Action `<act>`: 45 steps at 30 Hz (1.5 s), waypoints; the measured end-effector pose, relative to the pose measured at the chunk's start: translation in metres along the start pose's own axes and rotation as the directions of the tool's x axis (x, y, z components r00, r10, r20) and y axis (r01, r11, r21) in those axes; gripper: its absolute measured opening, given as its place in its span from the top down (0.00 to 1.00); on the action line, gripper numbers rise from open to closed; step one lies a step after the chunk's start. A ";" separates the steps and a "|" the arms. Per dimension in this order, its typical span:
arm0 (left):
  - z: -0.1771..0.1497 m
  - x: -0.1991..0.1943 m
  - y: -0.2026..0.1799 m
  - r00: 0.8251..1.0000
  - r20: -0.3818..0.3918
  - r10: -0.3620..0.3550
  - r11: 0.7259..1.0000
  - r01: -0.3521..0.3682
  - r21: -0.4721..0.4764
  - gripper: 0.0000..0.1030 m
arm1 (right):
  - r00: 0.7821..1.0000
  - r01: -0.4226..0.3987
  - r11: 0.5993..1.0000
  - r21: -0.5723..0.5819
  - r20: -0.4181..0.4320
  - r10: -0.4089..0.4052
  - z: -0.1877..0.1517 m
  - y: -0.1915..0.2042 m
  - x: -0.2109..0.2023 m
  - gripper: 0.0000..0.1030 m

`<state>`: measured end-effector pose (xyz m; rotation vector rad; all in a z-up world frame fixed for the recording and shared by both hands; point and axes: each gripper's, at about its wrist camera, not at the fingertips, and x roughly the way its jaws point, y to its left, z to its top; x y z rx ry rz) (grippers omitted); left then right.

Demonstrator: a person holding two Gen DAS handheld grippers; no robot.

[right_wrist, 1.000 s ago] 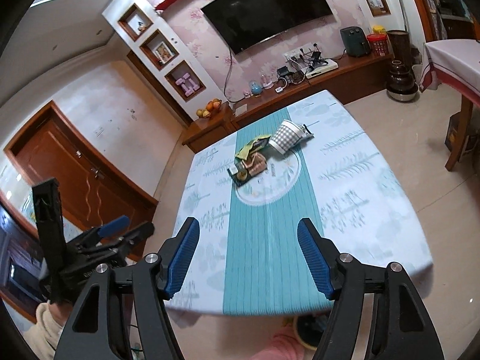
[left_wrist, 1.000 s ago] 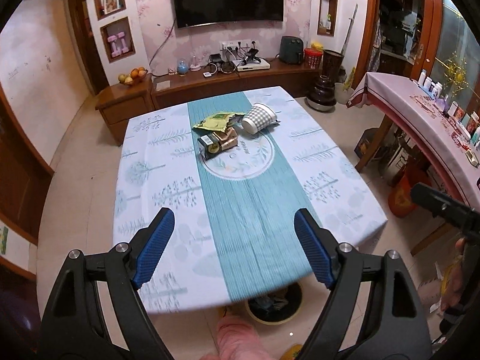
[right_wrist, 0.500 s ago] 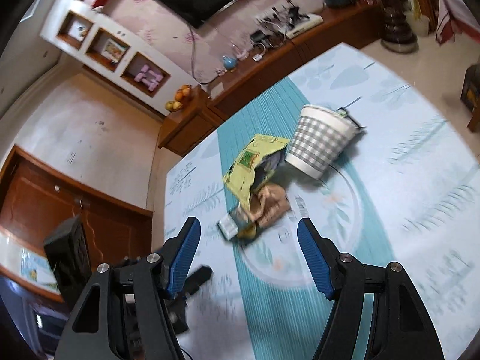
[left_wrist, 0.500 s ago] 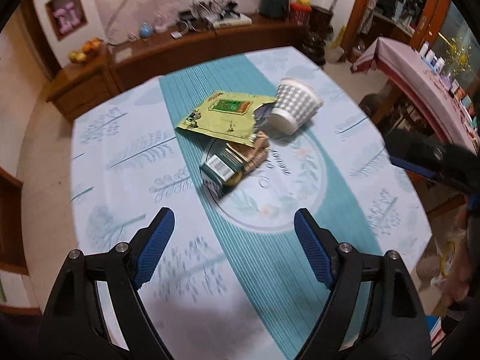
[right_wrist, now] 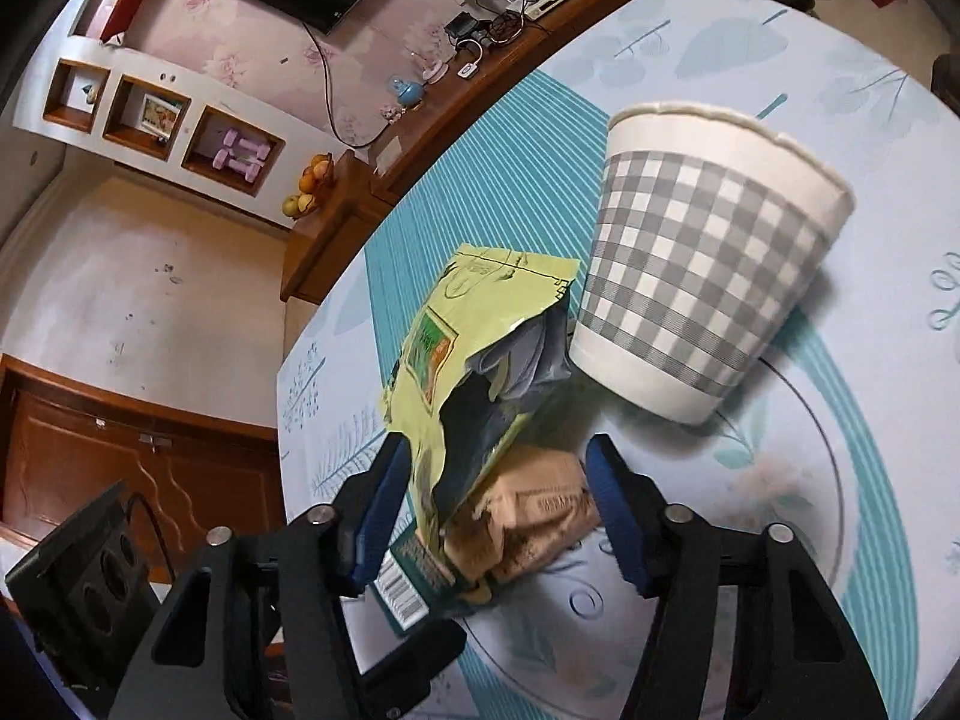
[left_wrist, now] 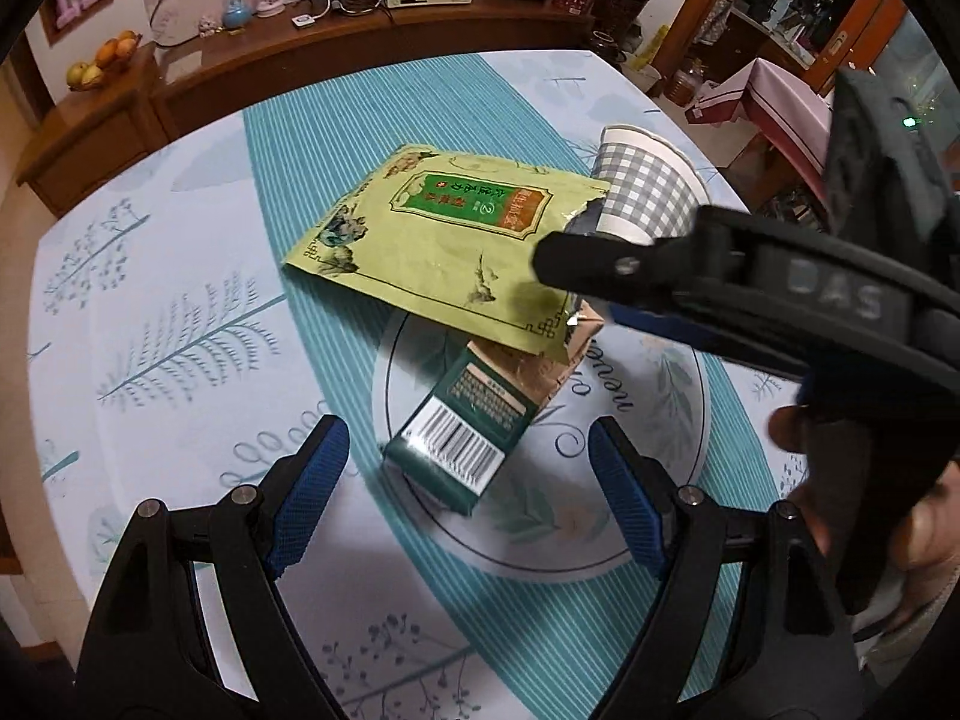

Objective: Collect trash
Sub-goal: 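Grasp the milk-tea carton with the left tool while the right tool grasps the yellow-green snack bag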

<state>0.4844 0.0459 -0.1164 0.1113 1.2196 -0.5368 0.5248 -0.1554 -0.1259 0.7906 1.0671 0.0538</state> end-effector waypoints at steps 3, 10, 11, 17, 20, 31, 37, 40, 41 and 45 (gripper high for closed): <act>0.004 0.010 0.005 1.000 0.000 -0.010 1.000 0.010 -0.005 0.22 | 1.000 -0.006 1.000 -0.015 0.007 0.006 0.004 0.006 0.016 0.52; 0.010 0.025 0.011 1.000 -0.008 -0.021 0.999 0.021 -0.025 0.22 | 0.999 -0.029 0.998 -0.055 0.033 0.031 0.010 0.013 0.030 0.80; 0.011 0.029 0.011 1.000 -0.012 -0.026 0.999 0.026 -0.024 0.22 | 0.999 -0.032 0.998 -0.062 0.034 0.034 0.013 0.014 0.030 0.84; 0.017 0.042 0.004 0.999 -0.027 -0.030 1.000 0.030 0.002 0.22 | 0.997 -0.046 0.994 -0.101 0.060 0.052 0.014 0.023 0.021 0.96; 0.023 0.046 -0.002 0.999 -0.030 -0.030 0.999 0.030 0.017 0.23 | 0.996 -0.044 0.992 -0.115 0.073 0.053 0.017 0.026 0.017 0.98; 0.023 0.057 -0.016 0.996 -0.070 -0.054 0.998 0.057 0.030 0.71 | 0.994 -0.045 0.988 -0.149 0.091 0.059 0.006 0.021 -0.016 0.99; 0.004 0.028 -0.016 0.998 -0.020 -0.058 0.998 0.058 -0.026 0.72 | 0.992 -0.042 0.979 -0.201 0.106 0.064 -0.013 0.027 -0.050 1.00; -0.008 0.005 -0.018 0.998 0.014 -0.056 0.997 0.057 -0.060 0.72 | 0.993 -0.017 0.965 -0.263 0.106 0.046 -0.032 0.033 -0.080 1.00; -0.015 -0.005 -0.020 0.998 0.025 -0.051 0.996 0.053 -0.071 0.72 | 0.994 -0.009 0.959 -0.285 0.104 0.040 -0.039 0.035 -0.091 1.00; -0.038 -0.040 -0.030 0.997 0.058 -0.046 0.992 0.052 -0.117 0.72 | 0.995 0.029 0.927 -0.375 0.097 0.008 -0.073 0.038 -0.142 1.00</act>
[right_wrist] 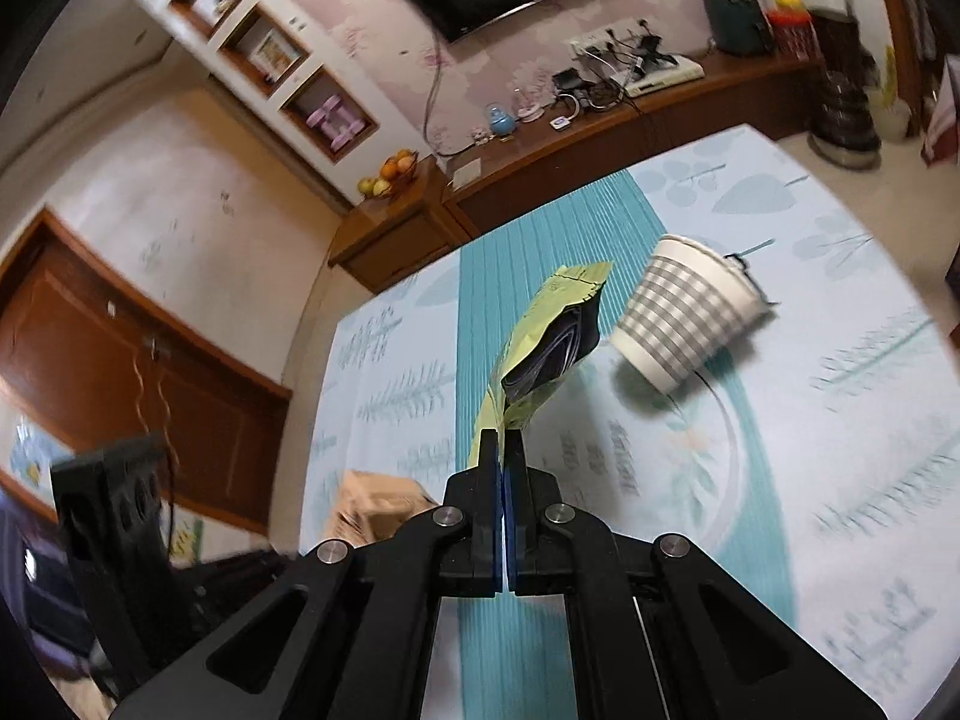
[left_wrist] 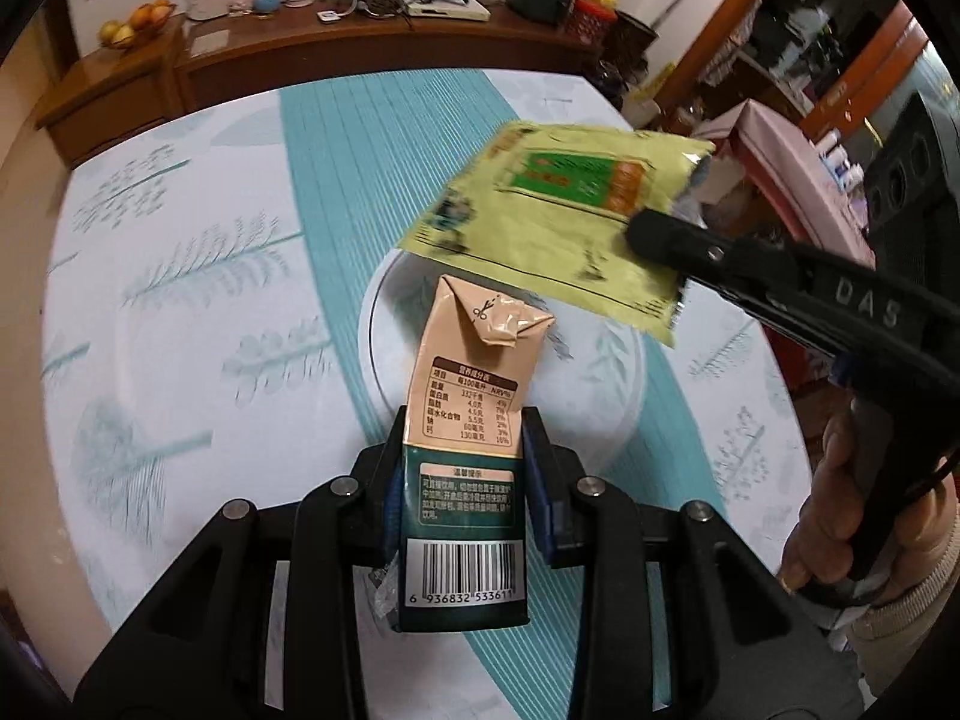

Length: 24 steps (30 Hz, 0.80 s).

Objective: Collect trash
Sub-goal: 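Grasp the milk-tea carton with the left tool while the right tool grasps the yellow-green snack bag, then lower both tools over the black bin and open them to drop the items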

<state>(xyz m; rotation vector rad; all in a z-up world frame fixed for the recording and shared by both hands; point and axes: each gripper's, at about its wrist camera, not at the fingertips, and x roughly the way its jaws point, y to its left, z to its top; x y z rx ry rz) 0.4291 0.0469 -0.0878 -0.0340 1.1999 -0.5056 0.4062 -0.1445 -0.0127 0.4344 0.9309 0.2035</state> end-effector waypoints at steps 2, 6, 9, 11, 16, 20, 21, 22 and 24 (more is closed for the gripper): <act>-0.016 -0.020 -0.008 1.000 0.020 -0.001 1.000 0.001 -0.024 0.72 | 1.000 0.021 0.998 -0.067 -0.006 -0.022 -0.020 0.004 -0.037 1.00; -0.061 -0.061 -0.025 0.998 0.059 0.003 0.998 0.000 -0.056 0.72 | 0.997 0.062 0.980 -0.190 -0.022 -0.068 -0.066 0.006 -0.107 1.00; -0.104 -0.091 -0.051 0.996 0.086 -0.002 0.997 0.008 -0.076 0.72 | 0.993 0.091 0.961 -0.260 -0.055 -0.109 -0.111 -0.001 -0.156 1.00; -0.135 -0.107 -0.074 0.995 0.102 0.001 0.996 0.008 -0.087 0.72 | 0.989 0.090 0.951 -0.296 -0.089 -0.121 -0.147 -0.011 -0.187 1.00; -0.214 -0.128 -0.128 0.994 0.110 0.008 0.992 0.005 -0.123 0.72 | 0.977 0.078 0.929 -0.361 -0.156 -0.143 -0.231 -0.039 -0.247 1.00; -0.277 -0.139 -0.164 0.995 0.097 0.014 0.987 0.002 -0.161 0.72 | 0.965 0.044 0.931 -0.362 -0.227 -0.134 -0.301 -0.064 -0.284 1.00; -0.291 -0.140 -0.169 0.996 0.091 0.016 0.986 -0.001 -0.167 0.72 | 0.960 0.038 0.933 -0.357 -0.246 -0.133 -0.319 -0.070 -0.290 1.00; -0.304 -0.141 -0.175 0.996 0.082 0.021 0.985 -0.006 -0.172 0.72 | 0.957 0.032 0.935 -0.353 -0.260 -0.131 -0.333 -0.074 -0.294 1.00; -0.331 -0.142 -0.185 0.998 0.063 0.033 0.984 -0.021 -0.179 0.72 | 0.946 0.024 0.941 -0.339 -0.296 -0.131 -0.362 -0.083 -0.300 1.00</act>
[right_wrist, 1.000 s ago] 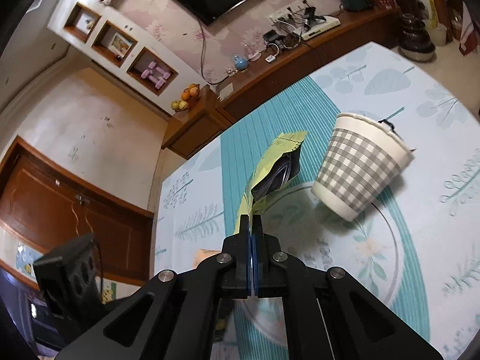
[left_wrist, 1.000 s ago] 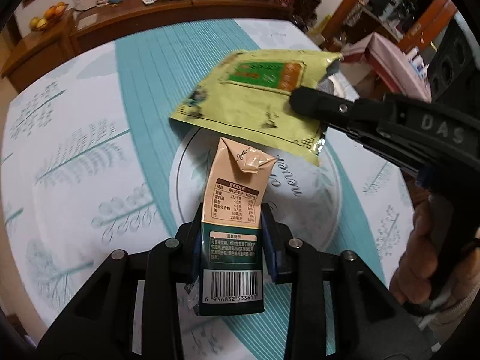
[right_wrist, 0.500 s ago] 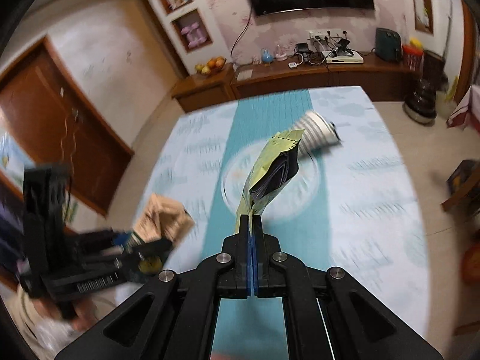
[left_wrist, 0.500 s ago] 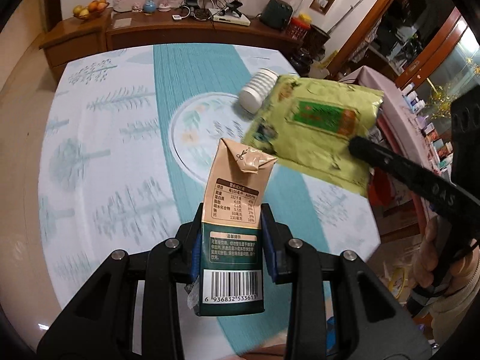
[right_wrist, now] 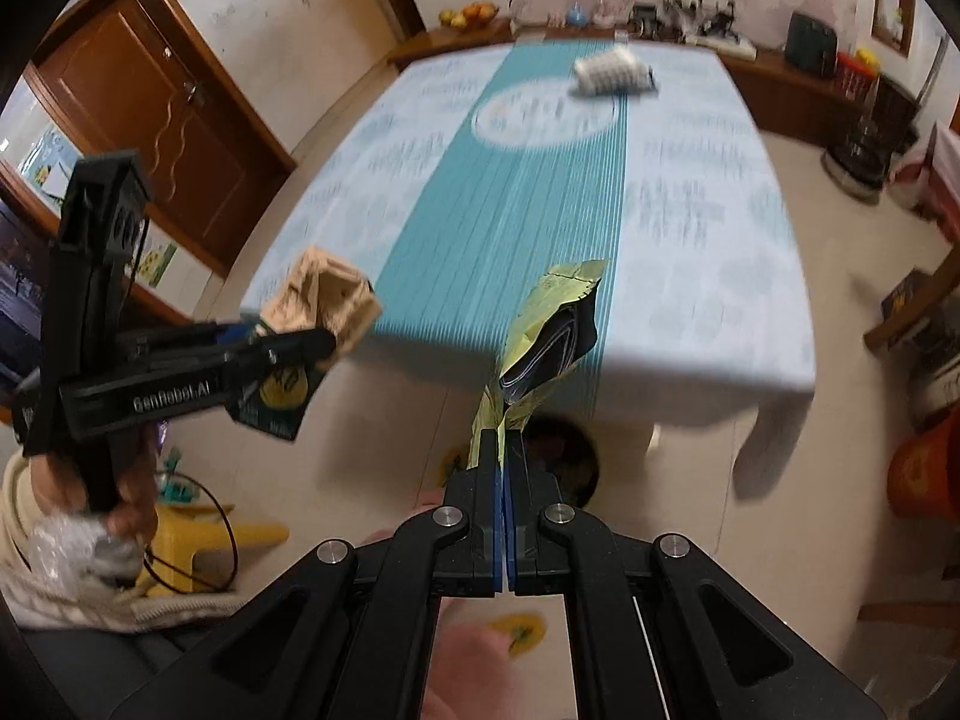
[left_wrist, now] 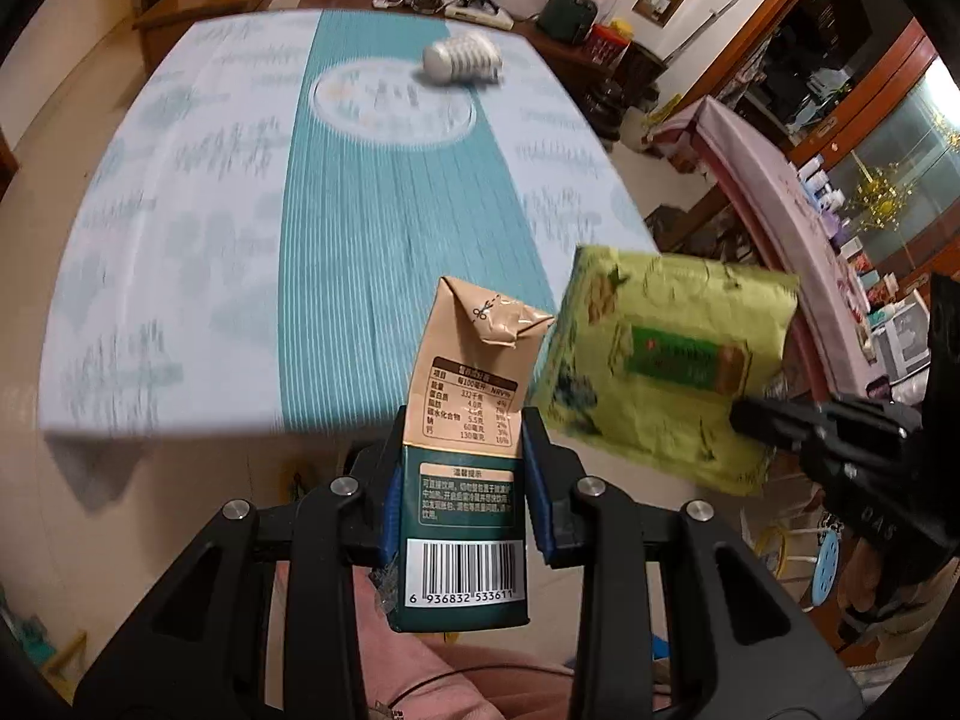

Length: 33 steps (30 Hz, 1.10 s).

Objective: Collect trash
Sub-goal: 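Lower both tools over the black bin and open them to drop the items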

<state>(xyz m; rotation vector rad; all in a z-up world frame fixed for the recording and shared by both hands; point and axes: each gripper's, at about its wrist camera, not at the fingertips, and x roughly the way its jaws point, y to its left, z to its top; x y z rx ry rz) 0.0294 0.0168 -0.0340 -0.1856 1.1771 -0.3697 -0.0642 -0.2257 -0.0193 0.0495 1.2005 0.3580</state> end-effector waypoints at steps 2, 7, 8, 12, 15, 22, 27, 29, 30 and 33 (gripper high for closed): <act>-0.027 -0.003 -0.005 1.000 -0.017 0.018 1.000 -0.018 0.001 0.72 | 1.000 -0.006 1.000 0.016 -0.030 0.006 -0.021 0.000 0.009 1.00; -0.073 0.010 -0.008 0.997 -0.064 0.048 0.999 -0.048 0.011 0.72 | 0.992 -0.013 0.997 0.081 -0.121 0.023 -0.059 -0.002 0.052 1.00; -0.085 0.016 -0.007 0.995 -0.079 0.053 0.999 -0.053 0.009 0.72 | 0.990 -0.009 0.996 0.084 -0.137 0.020 -0.067 -0.002 0.064 1.00; -0.113 0.046 0.002 0.992 -0.114 0.062 0.998 -0.062 0.006 0.72 | 0.979 0.017 0.993 0.117 -0.201 0.007 -0.095 -0.013 0.128 1.00; -0.137 0.081 0.011 0.986 -0.146 0.083 0.997 -0.082 0.016 0.72 | 0.974 0.041 0.990 0.137 -0.228 -0.009 -0.117 -0.024 0.179 1.00; -0.183 0.190 0.042 0.977 -0.179 0.116 0.993 -0.115 0.016 0.72 | 0.964 0.086 0.982 0.171 -0.264 -0.038 -0.156 -0.061 0.293 1.00; -0.198 0.260 0.063 0.973 -0.193 0.126 0.991 -0.131 -0.015 0.72 | 0.958 0.109 0.981 0.161 -0.280 -0.060 -0.171 -0.083 0.354 1.00; -0.204 0.287 0.070 0.972 -0.192 0.134 0.990 -0.139 -0.014 0.72 | 0.957 0.114 0.983 0.147 -0.282 -0.068 -0.171 -0.087 0.375 1.00; -0.206 0.301 0.073 0.972 -0.191 0.139 0.990 -0.144 -0.010 0.72 | 0.957 0.114 0.983 0.141 -0.282 -0.070 -0.172 -0.090 0.384 1.00; -0.208 0.333 0.079 0.970 -0.194 0.147 0.989 -0.150 -0.002 0.71 | 0.955 0.132 0.984 0.123 -0.283 -0.093 -0.177 -0.102 0.409 1.00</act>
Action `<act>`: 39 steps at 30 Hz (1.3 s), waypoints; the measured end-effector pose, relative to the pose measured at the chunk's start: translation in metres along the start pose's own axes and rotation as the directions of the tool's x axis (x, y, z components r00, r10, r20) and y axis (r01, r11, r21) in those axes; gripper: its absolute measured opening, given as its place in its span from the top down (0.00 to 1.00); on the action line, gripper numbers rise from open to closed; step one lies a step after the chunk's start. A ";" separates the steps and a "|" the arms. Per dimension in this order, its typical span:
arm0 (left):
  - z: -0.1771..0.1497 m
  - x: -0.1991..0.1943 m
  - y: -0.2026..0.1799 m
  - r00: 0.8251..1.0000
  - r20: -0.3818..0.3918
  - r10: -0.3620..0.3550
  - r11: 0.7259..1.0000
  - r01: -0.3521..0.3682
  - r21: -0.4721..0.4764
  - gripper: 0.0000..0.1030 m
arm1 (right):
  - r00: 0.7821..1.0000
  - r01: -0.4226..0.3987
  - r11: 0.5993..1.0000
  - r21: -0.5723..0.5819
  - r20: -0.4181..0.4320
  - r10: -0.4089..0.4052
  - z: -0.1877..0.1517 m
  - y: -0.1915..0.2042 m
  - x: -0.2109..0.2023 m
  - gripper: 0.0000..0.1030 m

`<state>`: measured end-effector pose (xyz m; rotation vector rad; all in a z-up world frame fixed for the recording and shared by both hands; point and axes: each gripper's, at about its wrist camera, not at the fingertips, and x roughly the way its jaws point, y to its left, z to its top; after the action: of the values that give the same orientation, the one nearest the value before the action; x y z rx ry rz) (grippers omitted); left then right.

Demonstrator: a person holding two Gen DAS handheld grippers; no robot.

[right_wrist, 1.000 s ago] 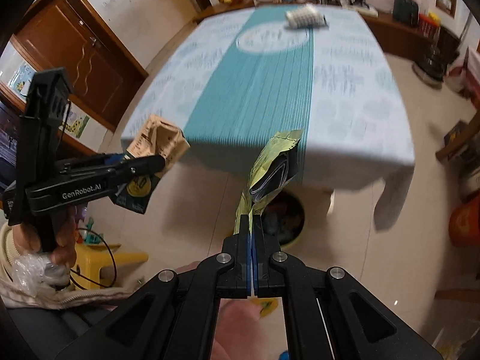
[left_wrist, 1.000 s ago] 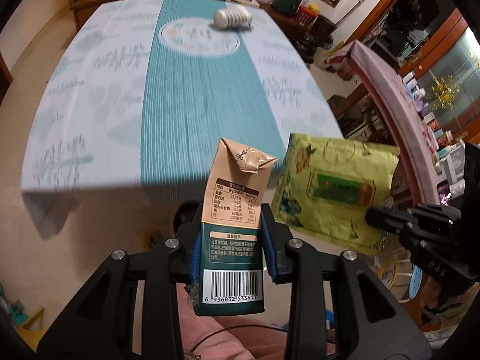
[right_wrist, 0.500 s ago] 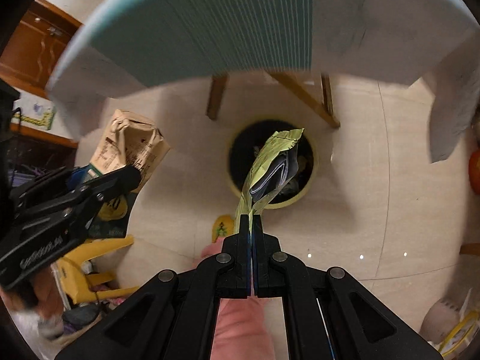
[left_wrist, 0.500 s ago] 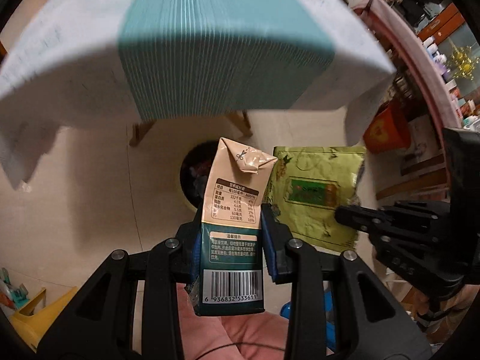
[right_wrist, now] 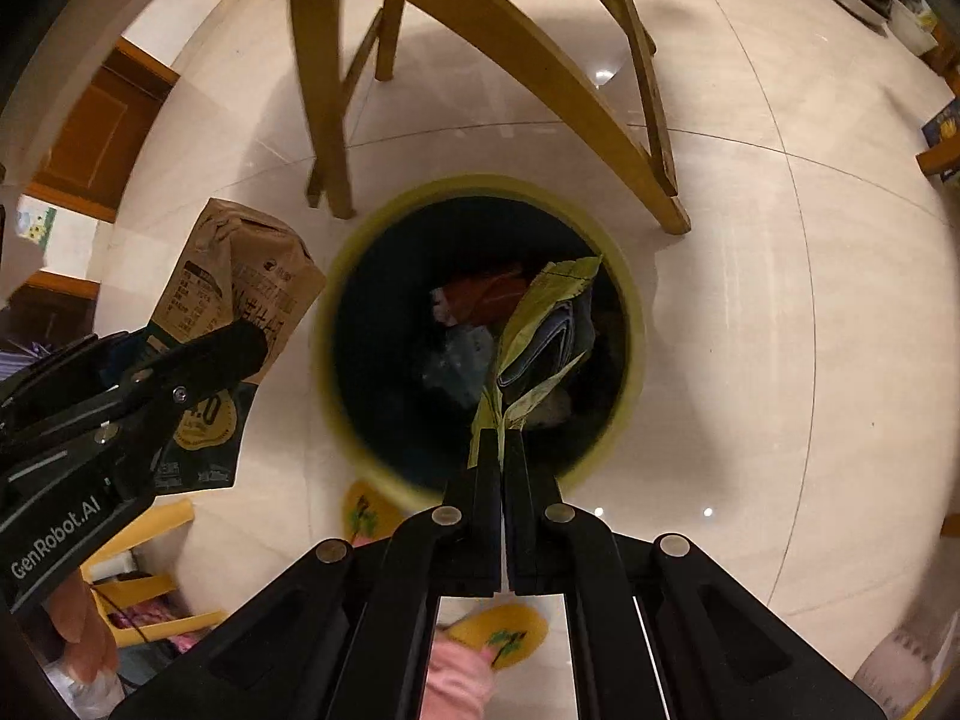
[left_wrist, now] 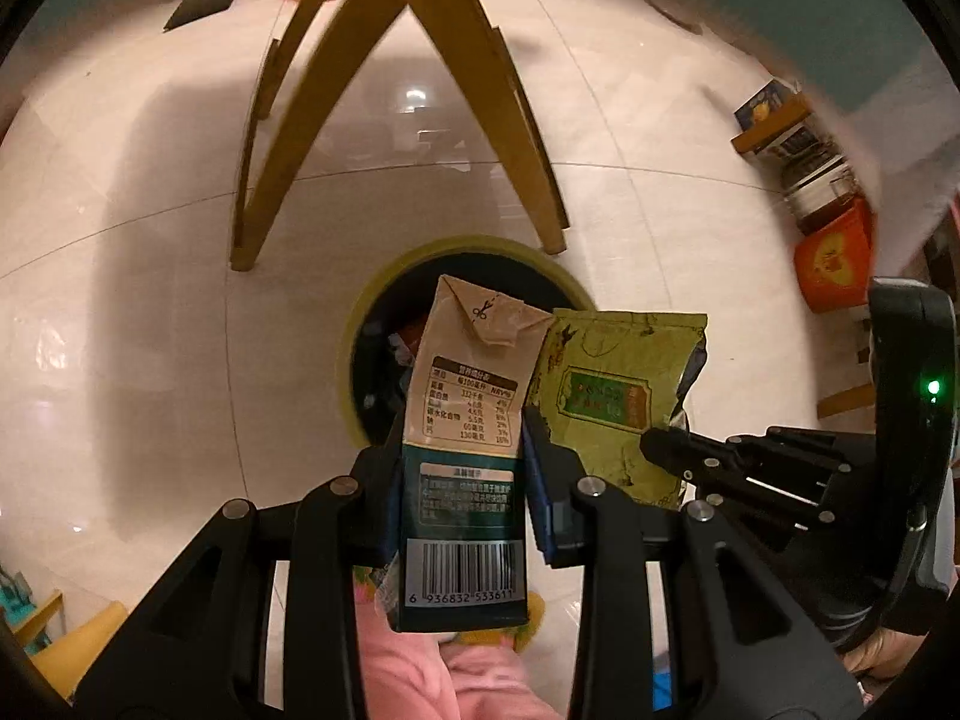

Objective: Collect trash
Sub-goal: 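Lower both tools over the black bin and open them to drop the items, then raise both open tools back toward the table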

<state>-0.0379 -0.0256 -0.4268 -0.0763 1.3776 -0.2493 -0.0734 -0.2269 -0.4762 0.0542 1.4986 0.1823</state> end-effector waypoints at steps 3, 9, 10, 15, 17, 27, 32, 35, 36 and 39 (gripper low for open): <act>-0.002 0.032 0.001 1.000 0.002 0.010 1.000 -0.010 0.011 0.71 | 1.000 0.013 1.000 0.005 -0.006 -0.013 0.006 -0.010 0.021 0.93; 0.009 0.080 0.008 0.998 0.008 0.059 0.998 -0.059 0.015 0.61 | 1.000 0.014 0.996 0.091 0.019 -0.016 0.006 -0.029 0.041 0.55; 0.012 0.087 0.012 0.998 0.008 0.064 0.998 -0.064 0.012 0.50 | 1.000 0.018 0.995 0.103 0.017 -0.020 0.002 -0.032 0.042 0.55; 0.022 0.103 0.017 0.995 0.039 0.093 0.995 -0.094 0.036 0.41 | 1.000 0.019 0.988 0.152 0.016 -0.022 -0.024 -0.038 0.035 0.55; 0.023 0.104 0.018 0.994 0.039 0.103 0.993 -0.105 0.049 0.38 | 1.000 0.017 0.986 0.164 0.023 -0.021 -0.029 -0.048 0.037 0.55; 0.015 0.080 0.016 0.993 0.060 0.106 0.988 -0.112 0.103 0.30 | 0.994 -0.029 0.969 0.246 0.107 0.003 -0.041 -0.038 -0.017 0.55; 0.012 0.033 0.006 0.993 0.071 0.097 0.989 -0.104 0.102 0.30 | 0.986 -0.074 0.960 0.271 0.161 0.030 -0.035 -0.014 -0.073 0.55; 0.012 -0.009 0.001 0.992 0.090 0.089 0.991 -0.097 0.087 0.30 | 0.980 -0.097 0.959 0.267 0.193 0.046 -0.035 -0.003 -0.115 0.55; 0.012 -0.023 -0.001 0.991 0.096 0.089 0.992 -0.097 0.083 0.30 | 0.978 -0.101 0.960 0.261 0.203 0.048 -0.035 0.003 -0.129 0.55; 0.013 -0.074 -0.005 0.990 0.115 0.082 0.994 -0.089 0.060 0.30 | 0.972 -0.110 0.964 0.242 0.231 0.053 -0.033 0.016 -0.173 0.55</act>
<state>-0.0383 -0.0157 -0.3521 0.0228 1.2568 -0.2148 -0.1185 -0.2407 -0.3054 0.3327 1.2884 0.0475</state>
